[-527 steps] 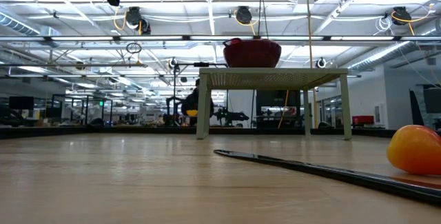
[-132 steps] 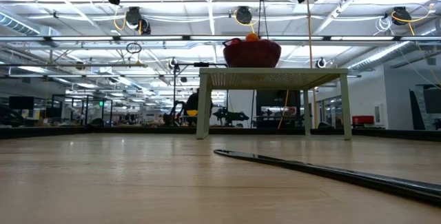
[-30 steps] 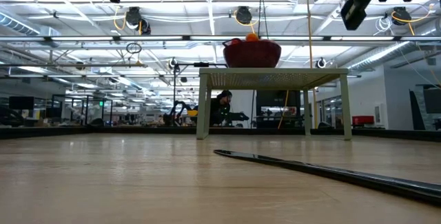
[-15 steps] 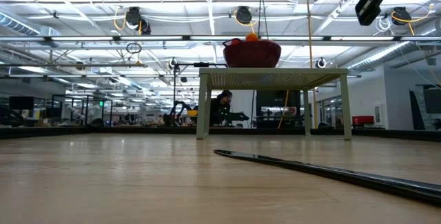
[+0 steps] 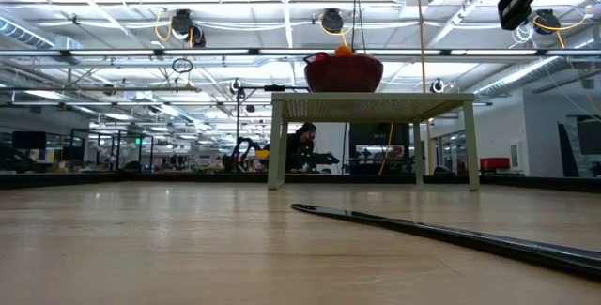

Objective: Pick & Place Fruit
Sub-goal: Put the knife on the shelf

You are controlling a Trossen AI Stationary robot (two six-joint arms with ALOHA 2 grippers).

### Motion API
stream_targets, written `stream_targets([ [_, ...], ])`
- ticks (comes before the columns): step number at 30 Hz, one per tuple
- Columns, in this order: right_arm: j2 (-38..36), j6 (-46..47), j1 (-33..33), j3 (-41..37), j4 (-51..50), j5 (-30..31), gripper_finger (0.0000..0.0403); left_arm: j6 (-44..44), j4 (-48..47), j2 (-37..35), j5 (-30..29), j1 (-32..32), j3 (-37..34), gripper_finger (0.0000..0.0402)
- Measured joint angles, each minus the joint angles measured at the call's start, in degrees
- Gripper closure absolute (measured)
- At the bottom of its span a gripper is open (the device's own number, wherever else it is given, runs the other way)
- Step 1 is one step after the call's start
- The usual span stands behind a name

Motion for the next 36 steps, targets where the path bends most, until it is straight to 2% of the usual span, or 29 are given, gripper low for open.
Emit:
stream_targets([
  [9,-2.7,-4.5,0.0,0.0,-0.7,0.0,0.0403,-12.9,-8.7,14.1,-2.5,-3.1,15.0,0.0381],
  [15,-3.1,-4.7,0.0,0.0,-1.1,0.0,0.0403,-28.6,-13.2,24.1,-2.2,-3.4,26.3,0.0381],
  [21,-3.1,-5.7,0.0,0.0,-2.6,0.0,0.0403,-46.6,-14.4,33.8,4.3,-3.4,35.7,0.0382],
  [25,-3.1,-5.9,0.0,0.0,-2.7,0.0,0.0403,-58.2,-14.2,39.5,7.3,-3.8,39.9,0.0398],
  [29,-3.1,-6.2,0.0,0.0,-2.7,0.0,0.0403,-72.4,-14.5,44.3,9.4,-4.2,42.0,0.0398],
  [36,-3.1,-6.2,0.0,0.0,-2.7,0.0,0.0403,-86.8,-14.4,50.7,10.8,-5.4,45.3,0.04],
])
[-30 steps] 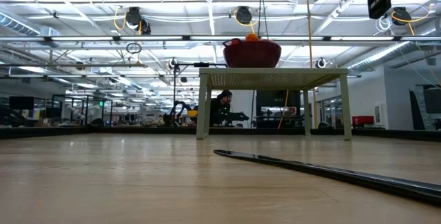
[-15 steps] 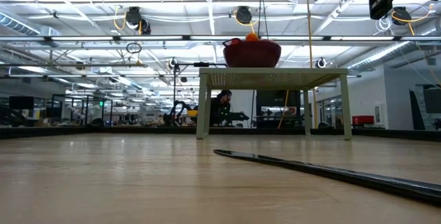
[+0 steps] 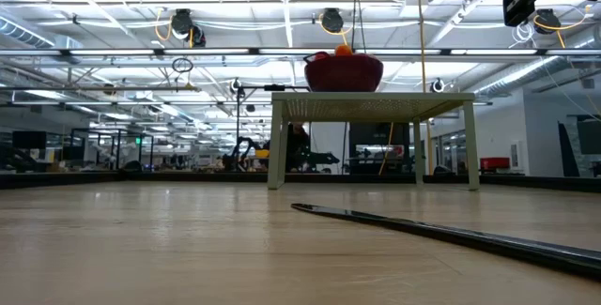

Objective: Pick & Place Fruit
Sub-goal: Put the knife on the shelf

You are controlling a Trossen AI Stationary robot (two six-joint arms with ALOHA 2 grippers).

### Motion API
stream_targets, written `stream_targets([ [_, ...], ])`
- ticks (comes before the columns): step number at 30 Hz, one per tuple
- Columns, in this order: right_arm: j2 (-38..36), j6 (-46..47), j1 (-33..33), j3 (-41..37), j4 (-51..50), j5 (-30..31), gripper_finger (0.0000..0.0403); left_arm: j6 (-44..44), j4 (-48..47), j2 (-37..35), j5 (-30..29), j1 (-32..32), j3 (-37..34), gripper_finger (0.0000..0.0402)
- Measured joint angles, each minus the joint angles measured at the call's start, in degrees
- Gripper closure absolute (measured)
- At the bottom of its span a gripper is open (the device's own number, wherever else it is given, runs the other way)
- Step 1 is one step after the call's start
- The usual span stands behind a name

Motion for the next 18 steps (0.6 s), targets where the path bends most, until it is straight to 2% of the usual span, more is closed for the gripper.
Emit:
stream_targets([
  [6,0.0,-0.1,0.0,0.0,0.0,0.0,0.0403,-4.4,-0.2,3.7,-0.5,-0.1,3.8,0.0401],
  [13,0.0,-2.7,0.0,0.0,0.0,0.0,0.0403,-8.0,-9.1,4.8,0.4,0.5,7.4,0.0401],
  [18,0.0,-3.0,0.0,0.0,0.2,0.2,0.0403,-11.6,-10.2,4.7,-0.2,0.6,7.6,0.0401],
])
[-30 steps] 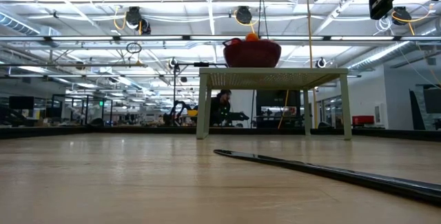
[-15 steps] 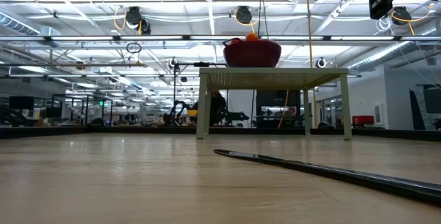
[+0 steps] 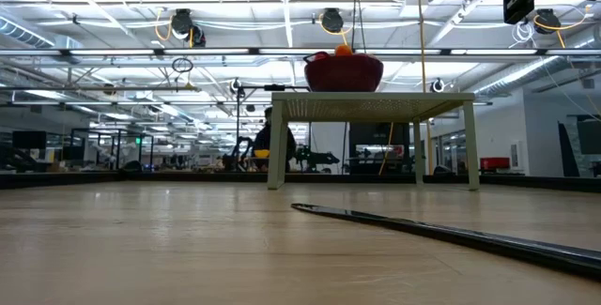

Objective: Pick & Place Fruit
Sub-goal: Put the knife on the shelf

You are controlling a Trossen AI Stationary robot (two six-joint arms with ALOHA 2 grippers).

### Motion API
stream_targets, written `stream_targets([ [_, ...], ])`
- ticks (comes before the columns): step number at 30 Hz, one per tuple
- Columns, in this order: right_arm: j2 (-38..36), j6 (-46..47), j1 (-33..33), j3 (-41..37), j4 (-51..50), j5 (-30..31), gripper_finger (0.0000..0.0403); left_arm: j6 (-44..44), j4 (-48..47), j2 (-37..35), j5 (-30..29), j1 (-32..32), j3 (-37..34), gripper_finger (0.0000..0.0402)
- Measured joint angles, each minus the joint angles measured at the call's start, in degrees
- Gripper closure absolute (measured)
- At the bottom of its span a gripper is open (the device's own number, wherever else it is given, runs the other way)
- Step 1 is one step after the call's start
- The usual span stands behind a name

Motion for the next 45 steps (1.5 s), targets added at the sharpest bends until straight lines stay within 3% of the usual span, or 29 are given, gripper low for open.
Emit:
stream_targets([
  [12,0.0,-1.5,0.0,0.0,0.0,0.0,0.0403,-12.5,-3.1,0.9,-1.4,0.7,0.0,0.0402],
  [18,0.0,-3.0,0.0,0.0,0.0,0.1,0.0403,-18.5,-3.2,5.1,4.4,2.2,0.0,0.0402],
  [22,0.0,-3.2,0.0,0.0,-0.1,0.1,0.0403,-20.0,-3.5,6.8,4.7,3.2,-0.1,0.0402],
  [30,0.0,-6.1,0.0,0.0,-0.4,0.1,0.0403,-25.0,-14.5,6.5,11.7,4.4,-0.1,0.0402],
  [45,0.0,-9.5,0.0,0.0,0.0,0.3,0.0403,-27.6,-13.7,9.6,14.3,7.1,0.0,0.0402],
])
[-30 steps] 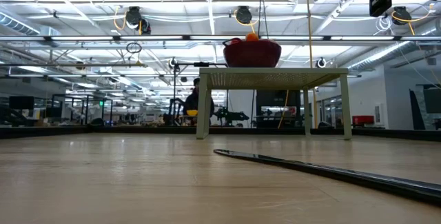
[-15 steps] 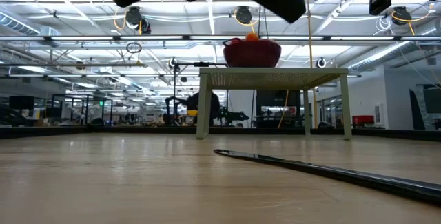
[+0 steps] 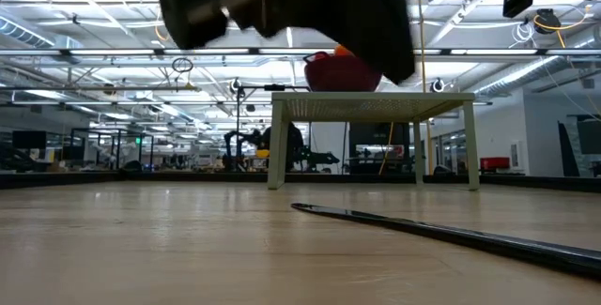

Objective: Pick & Place Fruit
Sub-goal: Put the knife on the shelf

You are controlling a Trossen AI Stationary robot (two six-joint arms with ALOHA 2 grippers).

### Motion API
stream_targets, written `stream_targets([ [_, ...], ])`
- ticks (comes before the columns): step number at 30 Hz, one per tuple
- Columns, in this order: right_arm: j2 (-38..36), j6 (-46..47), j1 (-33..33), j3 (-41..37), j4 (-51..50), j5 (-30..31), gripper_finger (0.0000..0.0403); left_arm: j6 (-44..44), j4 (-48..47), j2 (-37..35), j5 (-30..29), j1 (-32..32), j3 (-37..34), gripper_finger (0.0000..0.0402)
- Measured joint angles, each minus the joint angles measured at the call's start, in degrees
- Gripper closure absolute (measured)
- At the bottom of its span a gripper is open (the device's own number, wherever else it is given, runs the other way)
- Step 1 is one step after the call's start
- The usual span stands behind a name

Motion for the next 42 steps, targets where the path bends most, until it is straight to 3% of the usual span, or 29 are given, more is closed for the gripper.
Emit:
stream_targets([
  [9,0.1,-2.5,0.0,0.0,0.0,0.7,0.0403,-2.1,4.2,3.1,0.8,0.0,0.1,0.0402],
  [20,0.1,-3.1,0.0,0.0,0.0,1.5,0.0403,-3.2,-10.6,8.5,2.8,0.6,12.8,0.0402],
  [32,0.1,-3.8,0.0,0.0,0.0,1.5,0.0403,-1.5,-7.1,8.4,1.1,0.9,12.9,0.04],
  [37,0.1,-3.8,0.0,0.0,0.0,1.5,0.0403,-1.4,-6.9,8.4,-0.8,0.9,12.9,0.0372],
  [42,0.1,-3.8,0.0,0.0,0.0,1.5,0.0403,-1.7,-6.9,8.4,0.7,0.5,12.9,0.0304],
])
